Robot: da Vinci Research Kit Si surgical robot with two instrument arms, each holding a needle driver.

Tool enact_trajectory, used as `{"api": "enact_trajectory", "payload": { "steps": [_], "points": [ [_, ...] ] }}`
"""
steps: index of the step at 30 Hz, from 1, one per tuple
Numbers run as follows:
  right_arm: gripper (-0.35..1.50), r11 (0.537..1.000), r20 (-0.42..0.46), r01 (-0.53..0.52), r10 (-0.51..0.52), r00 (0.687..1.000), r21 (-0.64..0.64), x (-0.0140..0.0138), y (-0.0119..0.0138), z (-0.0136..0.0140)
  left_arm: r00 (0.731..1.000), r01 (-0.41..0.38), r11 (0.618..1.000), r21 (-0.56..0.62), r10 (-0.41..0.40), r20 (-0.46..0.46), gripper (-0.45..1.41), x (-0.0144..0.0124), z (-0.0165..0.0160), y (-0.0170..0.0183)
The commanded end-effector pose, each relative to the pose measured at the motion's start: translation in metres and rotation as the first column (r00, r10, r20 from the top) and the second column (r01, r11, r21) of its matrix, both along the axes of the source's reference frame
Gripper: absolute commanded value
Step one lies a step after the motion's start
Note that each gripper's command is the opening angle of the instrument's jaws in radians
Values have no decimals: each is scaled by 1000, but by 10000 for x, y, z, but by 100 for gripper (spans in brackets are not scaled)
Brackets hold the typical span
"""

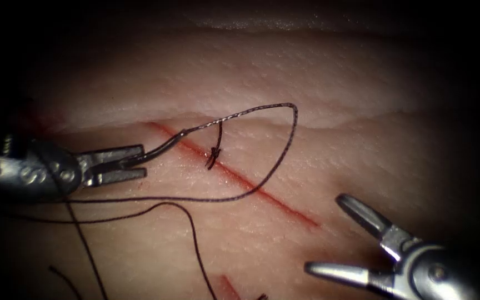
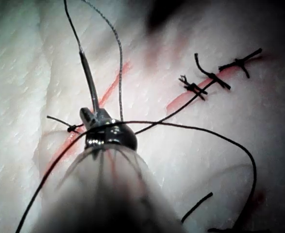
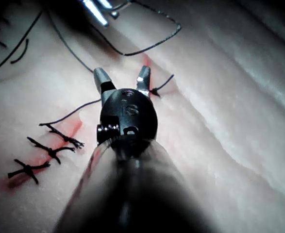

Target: Wound Closure

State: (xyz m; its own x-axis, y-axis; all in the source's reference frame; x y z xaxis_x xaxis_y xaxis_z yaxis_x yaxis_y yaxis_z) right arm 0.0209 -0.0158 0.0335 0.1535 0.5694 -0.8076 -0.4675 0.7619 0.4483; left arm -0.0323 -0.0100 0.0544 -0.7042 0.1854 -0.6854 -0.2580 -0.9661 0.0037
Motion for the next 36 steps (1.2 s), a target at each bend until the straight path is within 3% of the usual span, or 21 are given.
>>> {"api": "enact_trajectory", "payload": {
  "steps": [1, 7, 11, 16, 20, 26, 36],
  "points": [
    [67, 999, -19, -20, 21, 1000, 27, 9, -2, -10, 1000, 6, 1000, -28, -6, -1, -45, -27, 7, 1],
    [57, 994, -57, -72, 77, 995, 84, 12, -7, -23, 999, 51, 994, -98, -50, 11, -45, -80, 13, 9],
    [56, 979, -3, -182, 183, 983, 90, 11, 6, -20, 995, 95, 983, -157, -93, 21, -45, -102, 20, 10],
    [61, 951, 52, -286, 282, 958, 117, 9, 20, 0, 991, 135, 969, -209, -126, 54, -45, -111, 24, 0],
    [84, 929, 87, -342, 333, 939, 140, 4, 35, 25, 987, 154, 959, -239, -136, 90, -45, -114, 30, -1],
    [103, 881, 97, -431, 420, 902, 193, 7, 46, 50, 982, 180, 947, -267, -156, 109, -45, -117, 36, 0],
    [96, 875, 61, -428, 426, 903, 224, 30, 49, 59, 982, 162, 944, -288, -124, 145, -45, -140, 51, -7]
  ]
}}
